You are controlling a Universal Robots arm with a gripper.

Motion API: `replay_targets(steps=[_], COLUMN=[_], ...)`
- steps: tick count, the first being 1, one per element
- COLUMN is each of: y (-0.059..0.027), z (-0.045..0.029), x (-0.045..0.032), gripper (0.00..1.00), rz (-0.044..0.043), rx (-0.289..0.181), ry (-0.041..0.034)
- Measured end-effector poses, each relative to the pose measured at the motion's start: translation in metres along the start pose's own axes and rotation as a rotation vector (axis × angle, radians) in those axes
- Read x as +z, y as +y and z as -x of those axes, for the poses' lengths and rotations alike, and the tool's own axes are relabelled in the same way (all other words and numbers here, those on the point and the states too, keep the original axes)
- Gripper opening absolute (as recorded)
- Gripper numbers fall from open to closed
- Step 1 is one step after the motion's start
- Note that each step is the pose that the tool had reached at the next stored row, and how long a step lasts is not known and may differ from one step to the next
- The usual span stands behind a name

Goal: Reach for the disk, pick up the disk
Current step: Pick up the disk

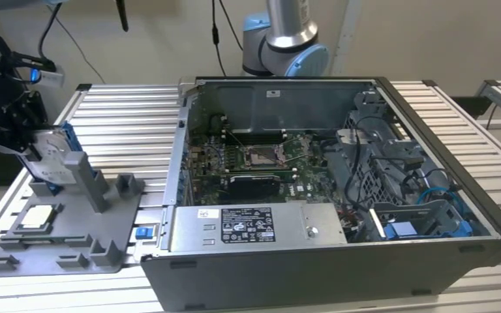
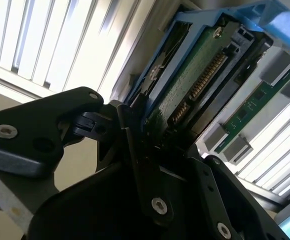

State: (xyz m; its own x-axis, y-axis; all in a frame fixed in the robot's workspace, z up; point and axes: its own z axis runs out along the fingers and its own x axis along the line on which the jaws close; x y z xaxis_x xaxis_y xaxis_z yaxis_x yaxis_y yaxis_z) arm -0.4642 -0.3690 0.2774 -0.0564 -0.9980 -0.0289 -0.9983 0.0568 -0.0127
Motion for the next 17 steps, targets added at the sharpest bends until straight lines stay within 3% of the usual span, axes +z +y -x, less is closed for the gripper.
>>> replay_targets(steps=[17], y=[-0.0002], z=[0.0006], x=[-0.0196], gripper=[0.0], rz=[0.0], rx=[0.0], ry=[0.0])
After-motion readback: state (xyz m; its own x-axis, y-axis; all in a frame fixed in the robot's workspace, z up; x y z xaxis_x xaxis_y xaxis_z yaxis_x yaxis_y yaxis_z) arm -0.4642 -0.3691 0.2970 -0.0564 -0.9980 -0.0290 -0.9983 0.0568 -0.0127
